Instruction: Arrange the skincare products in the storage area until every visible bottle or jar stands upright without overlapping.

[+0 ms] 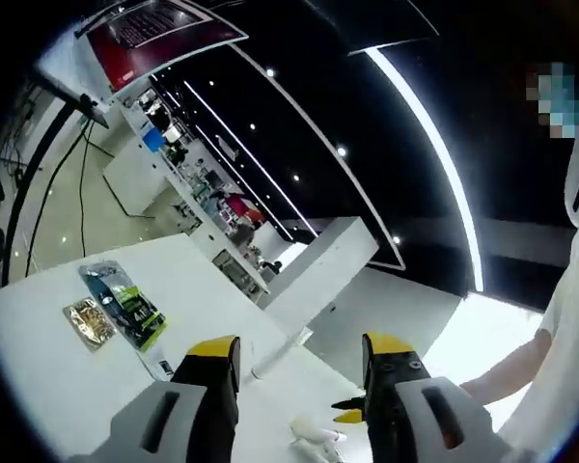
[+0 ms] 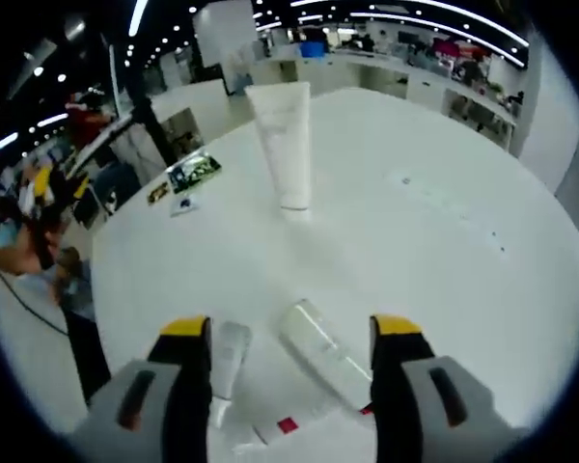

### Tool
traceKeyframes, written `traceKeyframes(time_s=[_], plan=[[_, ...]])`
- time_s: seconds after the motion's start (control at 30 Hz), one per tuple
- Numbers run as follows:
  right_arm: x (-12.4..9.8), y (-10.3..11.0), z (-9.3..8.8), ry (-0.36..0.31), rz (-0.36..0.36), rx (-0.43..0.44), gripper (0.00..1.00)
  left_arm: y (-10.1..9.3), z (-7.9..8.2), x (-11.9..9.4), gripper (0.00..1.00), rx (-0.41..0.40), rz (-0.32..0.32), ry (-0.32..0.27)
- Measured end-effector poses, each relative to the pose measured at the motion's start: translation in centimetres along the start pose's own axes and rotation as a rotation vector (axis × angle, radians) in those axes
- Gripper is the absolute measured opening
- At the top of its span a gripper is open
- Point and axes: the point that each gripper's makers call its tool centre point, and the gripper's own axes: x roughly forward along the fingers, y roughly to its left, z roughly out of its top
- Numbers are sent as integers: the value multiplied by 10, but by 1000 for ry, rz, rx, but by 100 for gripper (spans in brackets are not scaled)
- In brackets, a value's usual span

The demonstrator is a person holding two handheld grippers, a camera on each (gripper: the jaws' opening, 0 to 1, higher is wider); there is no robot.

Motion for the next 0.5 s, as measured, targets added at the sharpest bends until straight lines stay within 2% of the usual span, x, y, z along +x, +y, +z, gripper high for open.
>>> traceKeyframes(time_s=[0.2,0.27,0.3,0.33,0.37,0.43,0.5], plan=[[4,-8,-11,44,-4,-24,66,9,4,2,52,-88,33,-92],[5,-9,-12,51,0,-32,64,10,3,2,52,-88,36,-94],[6,-7,-13,66,29,-11,58,10,1,2,52,-93,42,-94],[6,-3,-15,79,62,5,48,10,0,2,52,-92,43,-91],[7,-7,-16,87,59,-21,45,10,-2,1,52,-86,46,-87],[10,-13,-17,105,39,-38,52,9,-3,0,52,-82,47,-89],[12,-13,-20,128,51,-27,54,10,-1,-1,52,-90,46,-102]])
